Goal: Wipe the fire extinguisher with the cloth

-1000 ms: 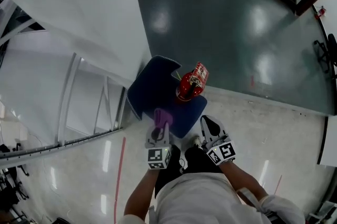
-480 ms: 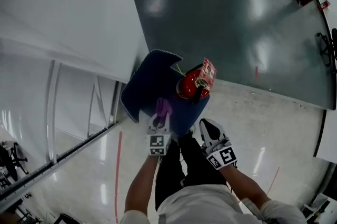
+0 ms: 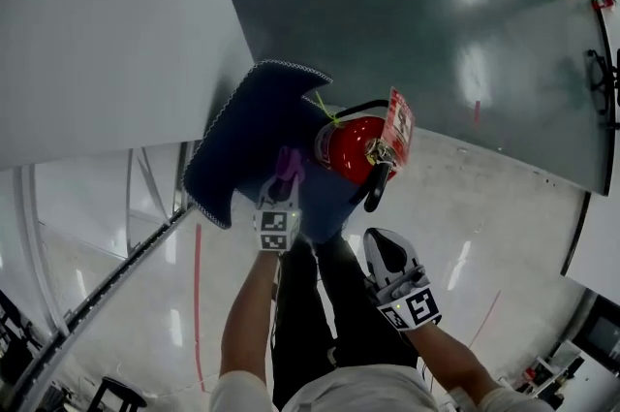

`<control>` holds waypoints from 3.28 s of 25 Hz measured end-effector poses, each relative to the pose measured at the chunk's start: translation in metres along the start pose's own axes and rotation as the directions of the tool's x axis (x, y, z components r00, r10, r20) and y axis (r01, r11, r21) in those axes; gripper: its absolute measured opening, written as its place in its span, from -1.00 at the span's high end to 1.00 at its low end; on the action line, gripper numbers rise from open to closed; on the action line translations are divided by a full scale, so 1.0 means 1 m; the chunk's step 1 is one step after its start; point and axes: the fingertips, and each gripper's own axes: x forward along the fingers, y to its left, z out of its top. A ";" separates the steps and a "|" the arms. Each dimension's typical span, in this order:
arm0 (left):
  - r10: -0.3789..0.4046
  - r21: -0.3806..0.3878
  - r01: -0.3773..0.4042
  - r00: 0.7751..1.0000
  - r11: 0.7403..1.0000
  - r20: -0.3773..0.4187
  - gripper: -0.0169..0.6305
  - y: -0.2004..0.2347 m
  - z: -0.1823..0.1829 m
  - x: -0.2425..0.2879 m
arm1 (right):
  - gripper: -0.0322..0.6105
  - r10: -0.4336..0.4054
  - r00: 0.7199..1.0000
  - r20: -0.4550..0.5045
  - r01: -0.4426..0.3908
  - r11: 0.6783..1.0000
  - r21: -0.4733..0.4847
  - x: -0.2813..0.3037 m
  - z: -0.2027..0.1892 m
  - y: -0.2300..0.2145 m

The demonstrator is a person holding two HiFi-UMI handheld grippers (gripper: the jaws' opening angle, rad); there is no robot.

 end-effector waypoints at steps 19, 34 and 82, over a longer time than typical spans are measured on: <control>-0.305 -0.101 0.299 0.951 0.949 -0.053 0.77 -0.019 -0.044 0.097 | 0.86 -0.064 0.988 -0.143 0.072 0.996 0.053 0.005 -0.061 -0.054; -0.195 -0.118 0.198 0.980 0.973 0.043 0.77 -0.045 0.030 0.052 | 0.86 -0.085 0.979 -0.185 0.084 0.996 -0.016 0.039 -0.067 -0.040; 0.298 -0.406 -0.201 0.935 0.891 0.191 0.77 -0.090 0.072 -0.102 | 0.86 0.320 0.878 -0.355 -0.394 0.905 -0.159 0.008 -0.019 -0.040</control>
